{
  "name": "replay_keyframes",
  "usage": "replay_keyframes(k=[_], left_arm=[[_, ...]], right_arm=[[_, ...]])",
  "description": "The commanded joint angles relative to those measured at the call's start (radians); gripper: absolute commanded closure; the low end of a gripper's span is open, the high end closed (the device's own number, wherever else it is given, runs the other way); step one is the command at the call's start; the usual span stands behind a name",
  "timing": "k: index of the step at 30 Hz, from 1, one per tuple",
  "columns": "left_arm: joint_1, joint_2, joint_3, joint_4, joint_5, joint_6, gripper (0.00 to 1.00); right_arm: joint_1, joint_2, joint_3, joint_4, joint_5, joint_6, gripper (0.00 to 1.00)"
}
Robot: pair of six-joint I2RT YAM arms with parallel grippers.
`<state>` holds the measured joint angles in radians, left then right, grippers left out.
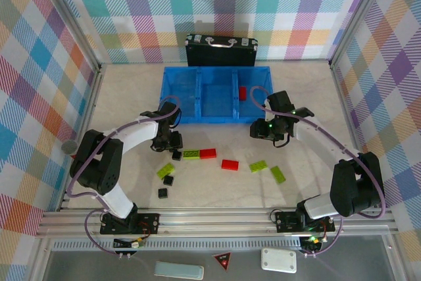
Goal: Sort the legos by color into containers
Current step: Pick up the lego from the center of the table.
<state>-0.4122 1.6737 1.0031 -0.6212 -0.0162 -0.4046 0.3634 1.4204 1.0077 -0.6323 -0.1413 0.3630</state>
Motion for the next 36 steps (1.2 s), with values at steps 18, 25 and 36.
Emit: replay_keyframes(k=[18,25,36], left_arm=[[-0.022,0.022,0.014,0.013,0.009,-0.012,0.64],[-0.022,0.002,0.025,-0.001,0.006,-0.01,0.66],[-0.02,-0.013,0.144,-0.079,-0.024,0.031,0.66]], right_arm=[[0.017,-0.011,-0.017,-0.014,0.028,0.015,0.54],[0.022,-0.012,-0.015,-0.02,0.035,0.015,0.54],[0.025,-0.032,-0.029,-0.029,0.042,0.015,0.54]])
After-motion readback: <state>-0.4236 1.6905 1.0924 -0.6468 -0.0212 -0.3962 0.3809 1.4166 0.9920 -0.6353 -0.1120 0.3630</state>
